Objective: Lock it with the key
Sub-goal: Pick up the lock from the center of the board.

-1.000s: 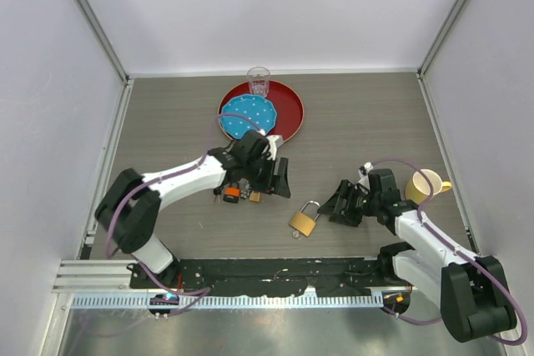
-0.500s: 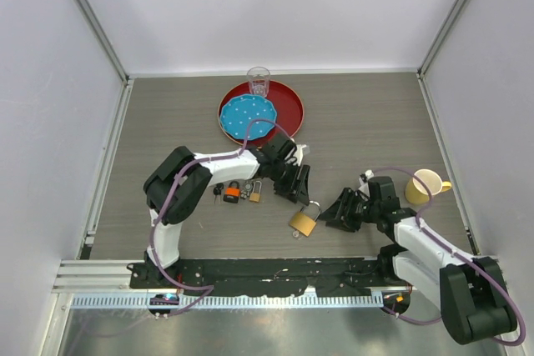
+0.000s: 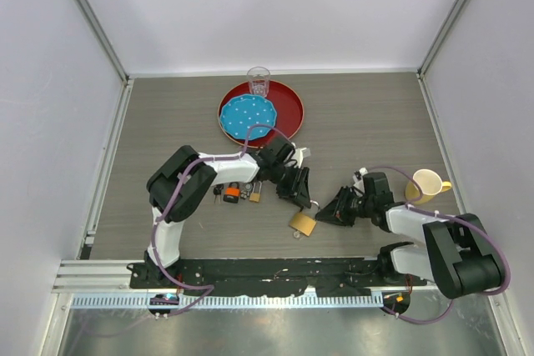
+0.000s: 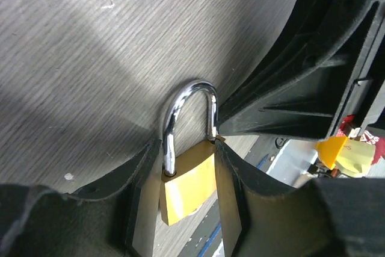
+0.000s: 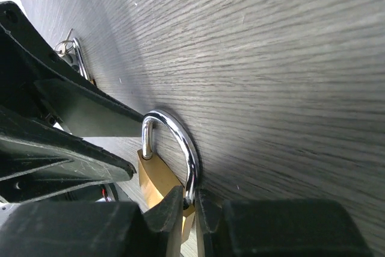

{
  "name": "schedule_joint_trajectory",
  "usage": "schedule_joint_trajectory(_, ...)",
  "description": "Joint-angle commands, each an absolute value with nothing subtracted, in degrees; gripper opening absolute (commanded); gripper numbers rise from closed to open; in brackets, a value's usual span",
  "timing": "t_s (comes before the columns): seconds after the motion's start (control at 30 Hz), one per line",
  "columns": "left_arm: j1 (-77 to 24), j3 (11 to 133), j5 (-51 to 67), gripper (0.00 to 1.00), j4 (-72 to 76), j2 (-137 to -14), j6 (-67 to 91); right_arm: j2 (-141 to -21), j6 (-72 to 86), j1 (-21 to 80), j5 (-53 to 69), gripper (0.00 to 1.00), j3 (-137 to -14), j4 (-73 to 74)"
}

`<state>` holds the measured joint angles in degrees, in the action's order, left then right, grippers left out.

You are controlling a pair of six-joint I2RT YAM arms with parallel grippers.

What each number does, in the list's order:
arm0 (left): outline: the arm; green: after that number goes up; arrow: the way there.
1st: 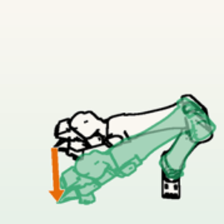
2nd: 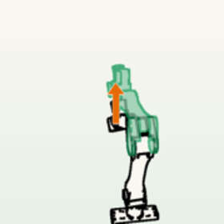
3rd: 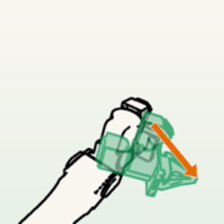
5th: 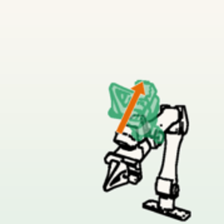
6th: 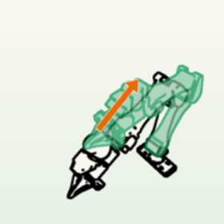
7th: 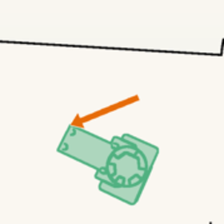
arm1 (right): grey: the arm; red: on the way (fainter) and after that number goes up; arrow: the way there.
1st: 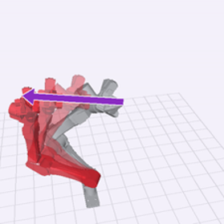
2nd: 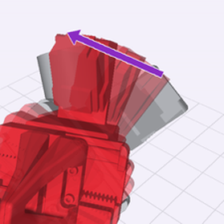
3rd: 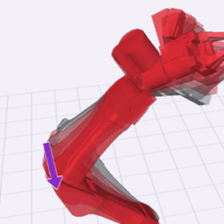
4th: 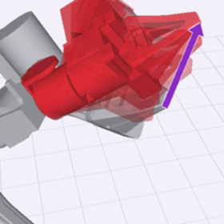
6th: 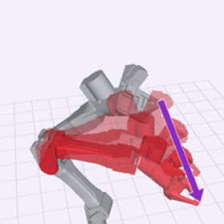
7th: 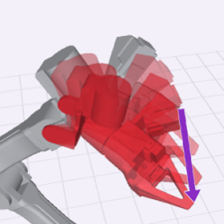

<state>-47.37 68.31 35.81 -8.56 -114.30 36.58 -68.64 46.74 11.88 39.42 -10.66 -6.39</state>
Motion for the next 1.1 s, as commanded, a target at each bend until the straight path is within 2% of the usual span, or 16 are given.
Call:
schedule_joint_trajectory(0.0, -48.1, 66.8, 39.1, 0.42, -4.7, -115.8, 39.0, -72.1, 45.7, 11.7, 36.7, 0.18, -11.8, -9.7)
schedule_joint_trajectory(0.13, -49.0, 66.8, 40.4, 0.40, -3.3, -116.5, 39.8, -74.6, 44.4, 11.8, 36.8, 0.10, -12.8, -9.6)
schedule_joint_trajectory(0.43, -50.5, 67.8, 41.3, 0.34, -0.6, -117.9, 42.3, -75.5, 46.3, 11.8, 37.4, 0.04, -11.4, -13.4)
schedule_joint_trajectory(0.63, -51.5, 68.4, 42.2, 0.24, -2.2, -118.2, 41.0, -73.6, 45.5, 11.7, 36.4, 0.04, -13.1, -10.9)
schedule_joint_trajectory(0.73, -51.7, 68.6, 41.8, 0.11, -3.7, -118.0, 40.3, -72.8, 44.9, 11.8, 36.1, 0.04, -14.1, -9.6)
schedule_joint_trajectory(0.77, -51.7, 68.6, 41.7, 0.02, -4.6, -117.9, 40.1, -72.3, 44.8, 11.8, 36.2, 0.04, -14.2, -9.1)
schedule_joint_trajectory(0.8, -51.7, 68.9, 41.6, 0.00, -5.1, -117.7, 39.6, -72.0, 44.5, 11.7, 36.3, 0.04, -14.5, -8.5)
schedule_joint_trajectory(1.07, -51.5, 72.1, 34.7, 0.00, -11.6, -113.7, 36.7, -64.1, 43.1, 11.7, 37.3, 0.14, -18.7, -1.2)
